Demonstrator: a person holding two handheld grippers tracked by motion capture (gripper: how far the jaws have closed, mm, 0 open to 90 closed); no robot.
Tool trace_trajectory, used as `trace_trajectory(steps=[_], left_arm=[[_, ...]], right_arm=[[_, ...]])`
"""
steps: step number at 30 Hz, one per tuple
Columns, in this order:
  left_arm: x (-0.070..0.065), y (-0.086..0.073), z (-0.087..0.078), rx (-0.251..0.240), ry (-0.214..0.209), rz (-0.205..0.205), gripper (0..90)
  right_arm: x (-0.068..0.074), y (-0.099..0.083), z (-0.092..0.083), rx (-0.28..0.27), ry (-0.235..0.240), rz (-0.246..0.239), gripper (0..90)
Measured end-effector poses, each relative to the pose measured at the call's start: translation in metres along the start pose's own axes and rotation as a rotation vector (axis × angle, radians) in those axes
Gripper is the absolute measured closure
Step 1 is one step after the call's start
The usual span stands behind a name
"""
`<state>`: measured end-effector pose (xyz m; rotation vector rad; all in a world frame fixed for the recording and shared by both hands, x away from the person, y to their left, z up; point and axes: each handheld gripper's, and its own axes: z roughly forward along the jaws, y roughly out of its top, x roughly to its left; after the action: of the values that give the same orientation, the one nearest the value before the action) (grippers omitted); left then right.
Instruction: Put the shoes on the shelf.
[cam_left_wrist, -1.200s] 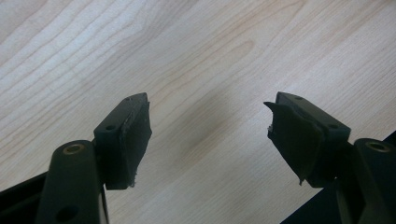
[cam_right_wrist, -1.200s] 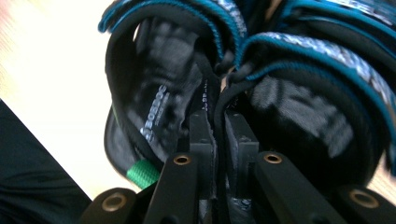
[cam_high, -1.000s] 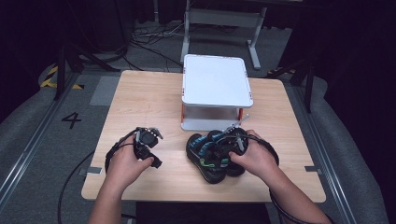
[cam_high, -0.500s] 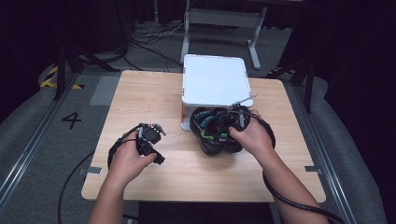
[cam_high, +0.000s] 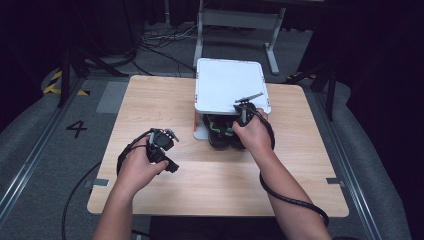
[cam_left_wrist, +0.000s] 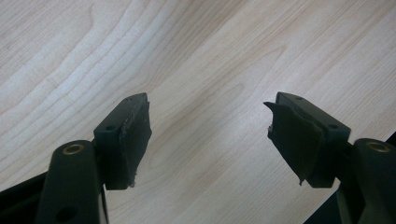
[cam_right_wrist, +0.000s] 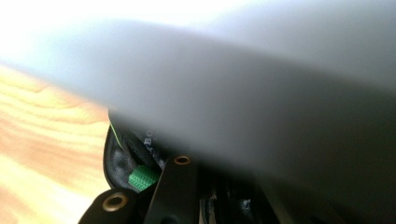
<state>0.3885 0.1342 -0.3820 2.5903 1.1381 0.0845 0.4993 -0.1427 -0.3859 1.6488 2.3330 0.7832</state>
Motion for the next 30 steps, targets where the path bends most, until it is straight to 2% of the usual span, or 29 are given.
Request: trace_trajectory(steps=[7,12,15,16,17,18,19,20,22,25,26,27,28,30], left_arm=[[0.000,0.002,-0.003,-0.009,-0.003,0.005,29.5],[-0.001,0.004,-0.005,-0.017,-0.001,0.015,29.5],[-0.001,0.004,-0.004,-0.014,-0.005,0.011,29.4],[-0.001,0.004,-0.004,-0.016,-0.006,0.015,29.4],[-0.001,0.004,-0.004,-0.016,-0.006,0.015,29.4],[-0.001,0.004,-0.004,-0.015,-0.006,0.016,29.4],[-0.001,0.005,-0.004,-0.015,-0.004,0.016,29.4],[-0.002,0.005,-0.003,-0.012,0.002,0.016,29.4],[-0.002,0.005,-0.002,-0.011,-0.003,0.019,29.4],[-0.003,0.007,-0.001,-0.010,0.000,0.017,29.4],[-0.004,0.008,0.000,-0.003,0.006,0.023,29.4],[-0.005,0.009,0.001,-0.005,0.002,0.016,29.3],[-0.005,0.010,0.002,-0.003,0.002,0.022,29.3],[-0.005,0.012,0.003,-0.003,0.005,0.026,29.4]], right_arm=[[0.004,0.001,0.007,-0.065,-0.035,0.052,84.1],[0.006,-0.002,0.010,-0.122,-0.086,0.056,83.8],[0.007,-0.002,0.011,-0.144,-0.090,0.047,83.3],[0.007,-0.003,0.012,-0.176,-0.073,0.040,78.6],[0.007,-0.003,0.012,-0.176,-0.073,0.040,78.6],[0.007,-0.003,0.012,-0.177,-0.066,0.028,70.7],[0.007,-0.003,0.011,-0.173,-0.036,0.032,63.0],[0.007,-0.005,0.011,-0.189,-0.033,0.009,57.2],[0.005,-0.006,0.010,-0.183,-0.010,-0.007,51.4],[0.001,-0.008,0.005,-0.197,0.018,0.003,49.9],[-0.003,-0.010,-0.001,-0.205,0.042,0.004,43.1],[-0.005,-0.012,-0.006,-0.215,0.062,0.014,42.0],[-0.007,-0.014,-0.010,-0.223,0.062,0.011,41.6],[-0.010,-0.016,-0.018,-0.227,0.101,0.002,38.4]])
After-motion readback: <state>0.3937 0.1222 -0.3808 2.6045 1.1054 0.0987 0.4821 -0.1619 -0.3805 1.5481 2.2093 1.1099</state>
